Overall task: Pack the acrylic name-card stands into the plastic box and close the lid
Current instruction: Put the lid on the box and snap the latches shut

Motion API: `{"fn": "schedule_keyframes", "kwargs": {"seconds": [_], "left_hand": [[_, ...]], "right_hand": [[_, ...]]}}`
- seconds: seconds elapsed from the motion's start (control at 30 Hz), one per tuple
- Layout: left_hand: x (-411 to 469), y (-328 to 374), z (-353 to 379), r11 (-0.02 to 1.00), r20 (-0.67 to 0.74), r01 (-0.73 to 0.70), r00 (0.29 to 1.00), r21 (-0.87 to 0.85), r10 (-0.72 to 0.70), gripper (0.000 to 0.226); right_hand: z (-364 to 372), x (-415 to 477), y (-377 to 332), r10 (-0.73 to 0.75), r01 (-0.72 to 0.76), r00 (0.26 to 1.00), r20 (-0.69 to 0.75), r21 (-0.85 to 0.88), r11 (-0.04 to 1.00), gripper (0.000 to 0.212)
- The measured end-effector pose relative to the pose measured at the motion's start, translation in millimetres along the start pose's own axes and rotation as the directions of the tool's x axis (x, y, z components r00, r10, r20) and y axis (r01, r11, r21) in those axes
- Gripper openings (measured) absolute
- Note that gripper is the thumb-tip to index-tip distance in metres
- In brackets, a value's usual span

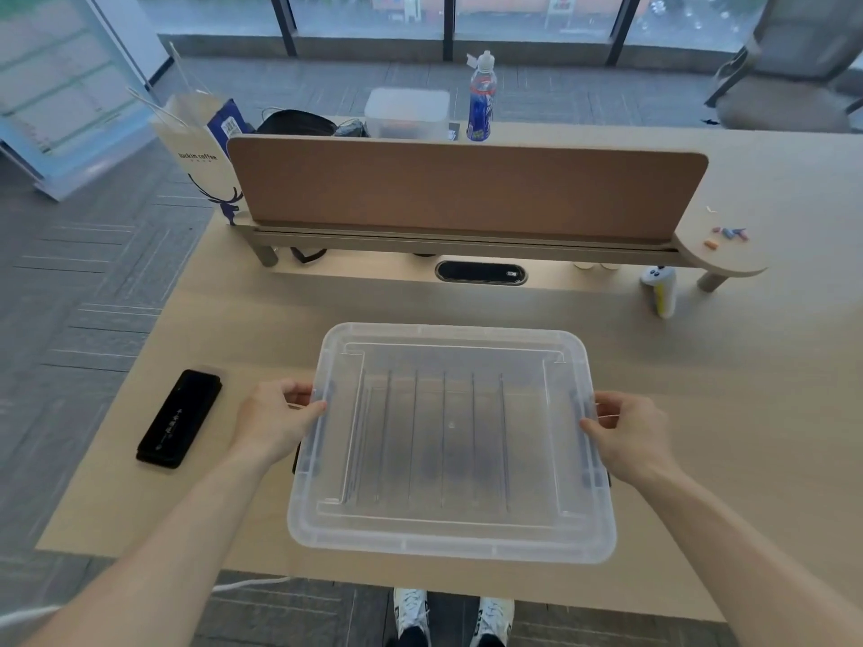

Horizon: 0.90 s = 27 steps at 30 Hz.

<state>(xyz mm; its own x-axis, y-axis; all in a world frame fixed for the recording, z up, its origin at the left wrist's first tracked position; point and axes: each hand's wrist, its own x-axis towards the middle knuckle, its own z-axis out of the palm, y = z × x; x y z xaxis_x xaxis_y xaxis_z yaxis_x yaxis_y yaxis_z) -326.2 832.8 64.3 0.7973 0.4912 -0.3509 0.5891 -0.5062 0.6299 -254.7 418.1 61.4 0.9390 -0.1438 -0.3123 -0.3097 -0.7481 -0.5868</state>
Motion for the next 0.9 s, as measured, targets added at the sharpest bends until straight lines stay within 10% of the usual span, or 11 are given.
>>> {"fn": "schedule_keyframes", "kwargs": {"seconds": [0.67, 0.8, 0.9], "left_hand": [[4.0, -5.4, 4.4, 0.999, 0.013, 0.043, 0.999, 0.012, -0.043, 0.026], [4.1, -16.7, 8.1, 0.967, 0.062, 0.225, 0.974, -0.118, -0.219, 0.061], [2.9, -22.8, 13.3, 0.807, 0.38, 0.484, 0.855, -0.338, -0.354, 0.061]], "right_hand": [[5.5, 0.1, 8.2, -0.046, 0.048, 0.998, -0.03, 0.048, 0.998, 0.031], [2.5, -6.1, 24.1, 0.254, -0.27, 0.958, 0.13, 0.117, 0.956, 0.087], [5.6, -5.8, 33.2, 0.348, -0.471, 0.852, 0.392, 0.282, 0.836, 0.104]]}}
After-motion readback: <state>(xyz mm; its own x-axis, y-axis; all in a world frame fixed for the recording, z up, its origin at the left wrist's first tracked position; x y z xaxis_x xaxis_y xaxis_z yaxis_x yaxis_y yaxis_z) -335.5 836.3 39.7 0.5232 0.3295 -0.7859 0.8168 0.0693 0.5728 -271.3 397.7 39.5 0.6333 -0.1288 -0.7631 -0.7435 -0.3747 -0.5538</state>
